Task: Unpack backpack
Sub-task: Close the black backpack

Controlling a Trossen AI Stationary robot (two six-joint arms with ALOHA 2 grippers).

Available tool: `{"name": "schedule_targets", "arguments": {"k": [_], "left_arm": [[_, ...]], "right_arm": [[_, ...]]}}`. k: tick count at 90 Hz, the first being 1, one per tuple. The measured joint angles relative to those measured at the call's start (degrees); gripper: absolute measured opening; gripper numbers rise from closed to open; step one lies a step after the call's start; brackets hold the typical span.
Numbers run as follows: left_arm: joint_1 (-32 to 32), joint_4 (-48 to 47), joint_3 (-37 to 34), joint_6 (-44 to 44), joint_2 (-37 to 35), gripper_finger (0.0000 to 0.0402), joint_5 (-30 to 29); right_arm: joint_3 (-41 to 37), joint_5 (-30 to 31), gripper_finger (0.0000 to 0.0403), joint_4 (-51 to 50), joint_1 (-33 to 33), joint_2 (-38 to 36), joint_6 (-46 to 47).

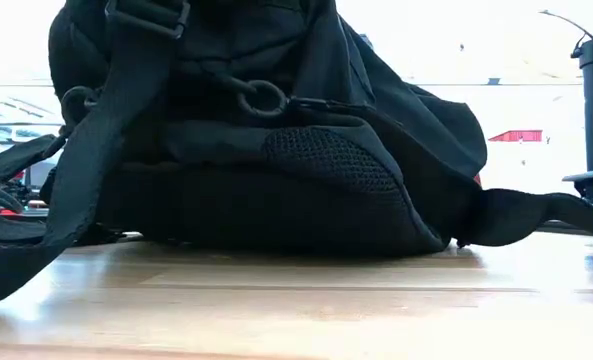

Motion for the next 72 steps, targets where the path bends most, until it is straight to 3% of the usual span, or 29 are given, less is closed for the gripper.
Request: {"name": "schedule_targets", "arguments": {"k": [34,60,72], "left_arm": [[-0.02,0.0,0.0,0.01,0.0,0.0,0.0],[-0.02,0.04,-0.02,0.02,0.0,0.0,0.0],[-0.02,0.05,-0.02,0.04,0.0,0.0,0.56]], "right_arm": [[0.0,0.0,0.0111,0.62,-0.09,0.0,1.07],[0.0,0.0,0.0014,0.47,-0.09,0.0,1.0],[0.0,0.0,0.0011,0.49,-0.09,0.0,1.32]]}}
